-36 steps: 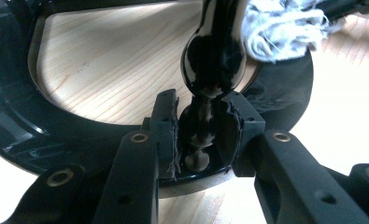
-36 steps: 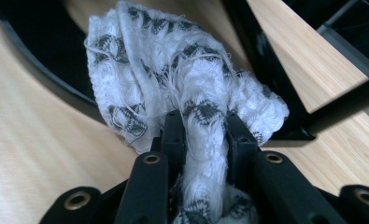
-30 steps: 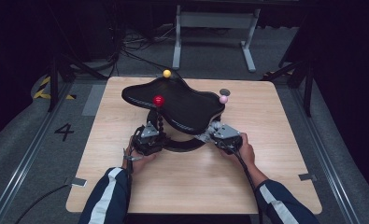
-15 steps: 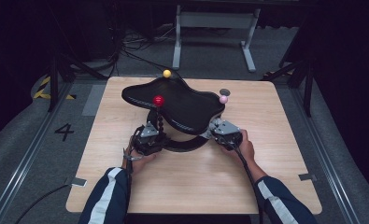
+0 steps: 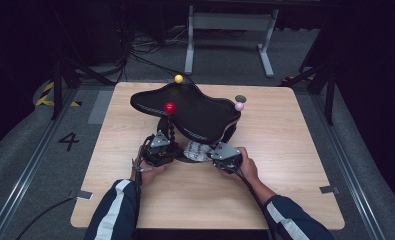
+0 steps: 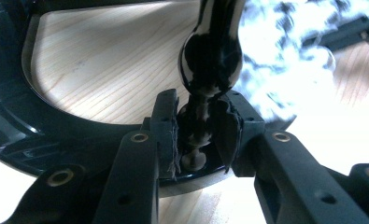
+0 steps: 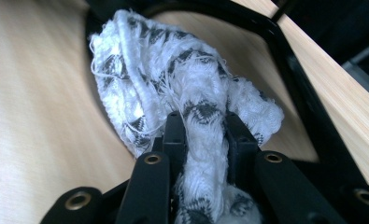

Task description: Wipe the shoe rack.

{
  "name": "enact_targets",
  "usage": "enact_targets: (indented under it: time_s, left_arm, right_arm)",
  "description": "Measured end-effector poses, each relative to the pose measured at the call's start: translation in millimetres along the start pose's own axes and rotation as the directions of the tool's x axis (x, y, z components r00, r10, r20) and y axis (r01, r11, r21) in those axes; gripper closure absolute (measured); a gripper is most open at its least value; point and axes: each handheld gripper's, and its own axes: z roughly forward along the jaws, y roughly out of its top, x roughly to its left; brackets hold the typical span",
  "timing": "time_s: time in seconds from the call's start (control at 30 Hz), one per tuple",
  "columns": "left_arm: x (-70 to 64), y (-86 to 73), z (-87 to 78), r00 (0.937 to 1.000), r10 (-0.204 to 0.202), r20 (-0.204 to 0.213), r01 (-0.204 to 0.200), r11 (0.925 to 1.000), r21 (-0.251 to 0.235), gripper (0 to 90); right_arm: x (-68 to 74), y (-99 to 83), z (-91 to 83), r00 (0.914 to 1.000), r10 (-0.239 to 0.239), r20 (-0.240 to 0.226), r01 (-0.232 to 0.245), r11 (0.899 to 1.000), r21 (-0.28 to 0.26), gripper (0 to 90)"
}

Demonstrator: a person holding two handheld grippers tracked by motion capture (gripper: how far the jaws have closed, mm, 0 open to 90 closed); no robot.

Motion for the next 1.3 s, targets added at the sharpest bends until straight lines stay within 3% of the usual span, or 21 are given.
enact_targets:
  time_s: [0.07,0.17,0.3,0.4,0.43,0.47,0.5,0.53,0.57,0.77,0.9,1.13,1.23,1.3]
  left_arm:
    - [0.0,0.0,0.0,1.0,0.0,0.0,0.0,1.0,0.0,69.0]
    - [0.0,0.0,-0.4,1.0,-0.003,-0.003,0.003,1.0,0.003,69.0]
    - [0.3,0.1,-0.2,1.0,-0.001,0.0,0.001,1.0,0.002,69.0]
    - [0.3,0.0,-0.3,1.0,-0.002,-0.003,0.002,1.0,0.002,68.9]
    - [0.7,0.1,-0.6,1.0,-0.002,-0.001,0.002,1.0,0.004,69.0]
    - [0.7,0.1,-0.6,1.0,-0.002,-0.001,0.002,1.0,0.004,69.0]
    - [0.6,0.0,-0.5,1.0,-0.003,0.0,0.003,1.0,0.003,69.0]
    - [0.6,0.0,-0.5,1.0,-0.003,0.0,0.003,1.0,0.003,69.0]
    - [0.7,-0.2,-0.3,1.0,-0.005,0.001,0.005,1.0,0.0,69.1]
    - [0.9,-0.2,-0.4,1.0,-0.006,0.004,0.006,1.0,0.0,69.1]
    - [0.8,-0.2,-0.4,1.0,-0.007,0.003,0.007,1.0,0.0,69.1]
    - [1.4,0.0,-0.3,0.9999,-0.011,0.014,0.01,0.9999,0.002,69.1]
    - [1.4,-0.1,-0.1,0.9998,-0.012,0.015,0.012,0.9999,-0.001,69.1]
    - [1.4,-0.1,-0.3,0.9998,-0.01,0.014,0.01,0.9999,0.002,69.1]
  right_arm:
    - [2.0,1.6,0.1,0.9997,-0.024,0.006,0.024,1.0,0.008,74.9]
    - [-2.2,-1.5,0.0,0.9999,-0.006,0.009,0.006,1.0,0.01,74.8]
    - [-15.8,-9.3,1.4,0.9978,0.017,0.064,-0.019,1.0,0.025,74.9]
    - [-27.6,-15.6,2.4,0.994,0.051,0.097,-0.054,0.998,0.031,75.0]
    - [-38.1,-20.6,3.6,0.9882,0.082,0.129,-0.087,0.995,0.039,75.1]
    - [-38.1,-20.6,3.6,0.9882,0.082,0.129,-0.087,0.995,0.039,75.1]
    - [-46.4,-25.5,4.4,0.9824,0.103,0.156,-0.11,0.993,0.04,75.1]
    - [-46.4,-25.5,4.4,0.9824,0.103,0.156,-0.11,0.993,0.04,75.1]
    - [-52.2,-28.8,3.9,0.9784,0.135,0.157,-0.142,0.989,0.038,75.1]
    - [-59.7,-32.3,3.2,0.9739,0.135,0.183,-0.147,0.988,0.054,75.1]
    - [-68.6,-39.6,2.0,0.966,0.134,0.221,-0.154,0.985,0.074,74.0]
    - [-76.9,-45.5,-3.8,0.9599,0.157,0.232,-0.175,0.983,0.06,75.4]
    - [-76.6,-44.9,-3.8,0.9632,0.154,0.22,-0.171,0.983,0.061,75.9]
    - [-73.3,-44.2,-1.7,0.9701,0.146,0.194,-0.162,0.984,0.07,76.0]
